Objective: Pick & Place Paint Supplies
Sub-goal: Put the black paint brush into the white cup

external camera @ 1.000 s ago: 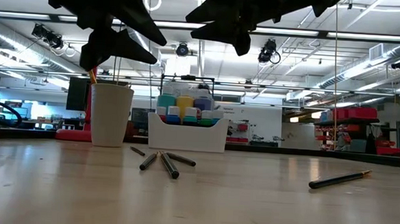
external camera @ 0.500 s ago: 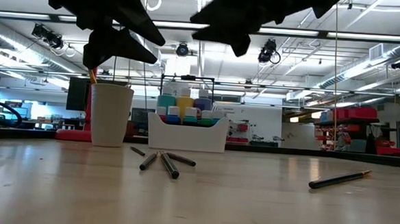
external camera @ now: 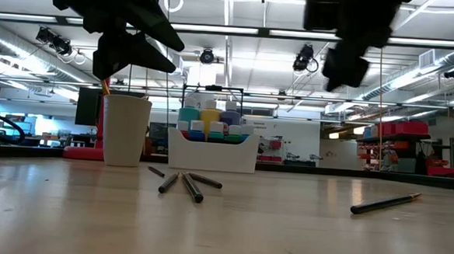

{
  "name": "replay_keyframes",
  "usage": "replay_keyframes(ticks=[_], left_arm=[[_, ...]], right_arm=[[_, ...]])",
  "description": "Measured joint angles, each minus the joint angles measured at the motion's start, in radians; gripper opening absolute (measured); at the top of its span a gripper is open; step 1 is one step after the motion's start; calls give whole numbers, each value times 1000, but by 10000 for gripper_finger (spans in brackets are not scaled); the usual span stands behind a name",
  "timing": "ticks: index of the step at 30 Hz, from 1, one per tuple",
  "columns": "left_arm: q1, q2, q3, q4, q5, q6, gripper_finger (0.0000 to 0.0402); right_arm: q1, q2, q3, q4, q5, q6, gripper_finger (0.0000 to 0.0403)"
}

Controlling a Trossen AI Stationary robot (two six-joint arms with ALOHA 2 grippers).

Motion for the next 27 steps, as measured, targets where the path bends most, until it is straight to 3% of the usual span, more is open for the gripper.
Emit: replay_keyframes(ticks=[5,10,16,22,27], left_arm=[[0,0,0,3,-2,-1,164],[0,0,0,4,-4,-2,164],[0,0,0,5,-5,0,164],[0,0,0,7,-5,13,164],[0,0,0,14,-5,35,164]], right_arm=[[68,13,-10,-205,-14,-154,188],[115,12,-61,-242,30,-261,188],[149,14,-194,-108,122,-351,188],[162,14,-342,133,118,-494,188],[164,14,-414,229,131,-567,187]])
